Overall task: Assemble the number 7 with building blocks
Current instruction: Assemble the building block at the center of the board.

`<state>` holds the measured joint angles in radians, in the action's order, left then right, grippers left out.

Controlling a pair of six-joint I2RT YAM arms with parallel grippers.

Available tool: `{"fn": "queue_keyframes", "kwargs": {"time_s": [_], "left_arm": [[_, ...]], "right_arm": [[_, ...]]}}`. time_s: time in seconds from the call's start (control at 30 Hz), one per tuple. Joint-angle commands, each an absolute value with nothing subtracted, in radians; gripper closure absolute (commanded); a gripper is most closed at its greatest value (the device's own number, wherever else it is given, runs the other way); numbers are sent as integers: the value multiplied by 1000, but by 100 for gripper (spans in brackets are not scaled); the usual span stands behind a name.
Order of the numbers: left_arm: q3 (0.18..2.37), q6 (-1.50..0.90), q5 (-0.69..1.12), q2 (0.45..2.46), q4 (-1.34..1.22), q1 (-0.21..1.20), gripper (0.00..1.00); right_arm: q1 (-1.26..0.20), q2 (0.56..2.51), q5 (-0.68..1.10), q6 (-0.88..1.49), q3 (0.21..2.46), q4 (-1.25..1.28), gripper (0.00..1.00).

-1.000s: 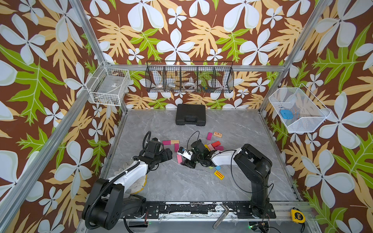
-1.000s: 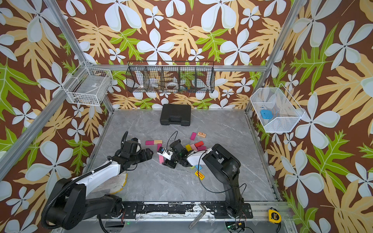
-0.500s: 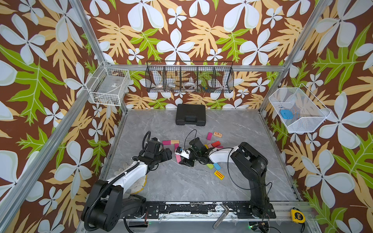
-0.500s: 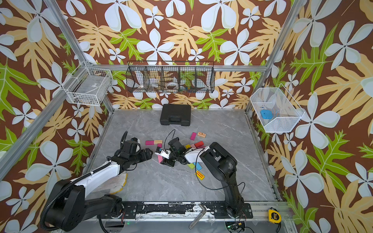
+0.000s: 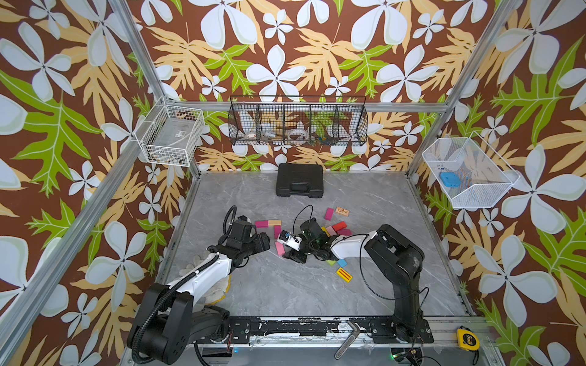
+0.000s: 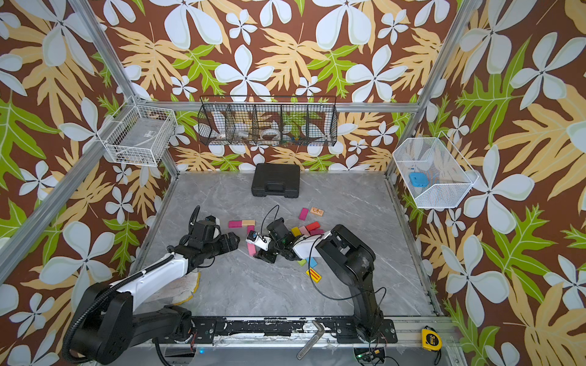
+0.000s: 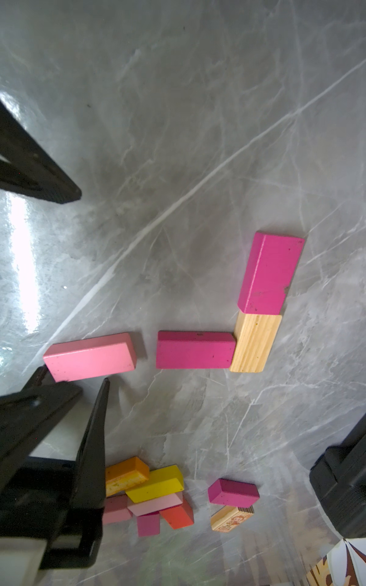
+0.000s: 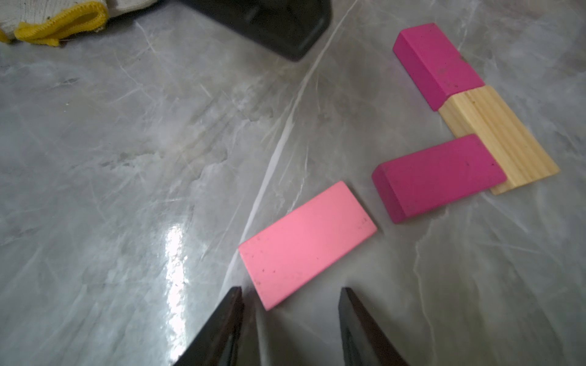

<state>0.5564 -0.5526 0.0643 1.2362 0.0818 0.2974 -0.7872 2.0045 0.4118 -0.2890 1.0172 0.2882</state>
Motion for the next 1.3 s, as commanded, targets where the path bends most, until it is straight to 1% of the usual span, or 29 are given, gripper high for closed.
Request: {"fn": "queue_keyframes", "kwargs": {"time_s": [0.0,0.17,0.33,0.53,1.27], "left_arm": [[560,-550,62,1232,78,297,9],[560,-549,62,1232,76,297,10],[563,-549,62,1233,77,297,9],[564,-550,64,1235,74,297,9],[561,-549,75,1237,60,296,9]], "right_arm": [[-787,2008,359,-262,996,172,51],[-788,2018,348,-249,1004,183,52],[-792,2032,368,-244,1025,189,60],[-800,2031,379,-234,1020,195,63],[-822,2045,396,-202,1028,202,67]]}}
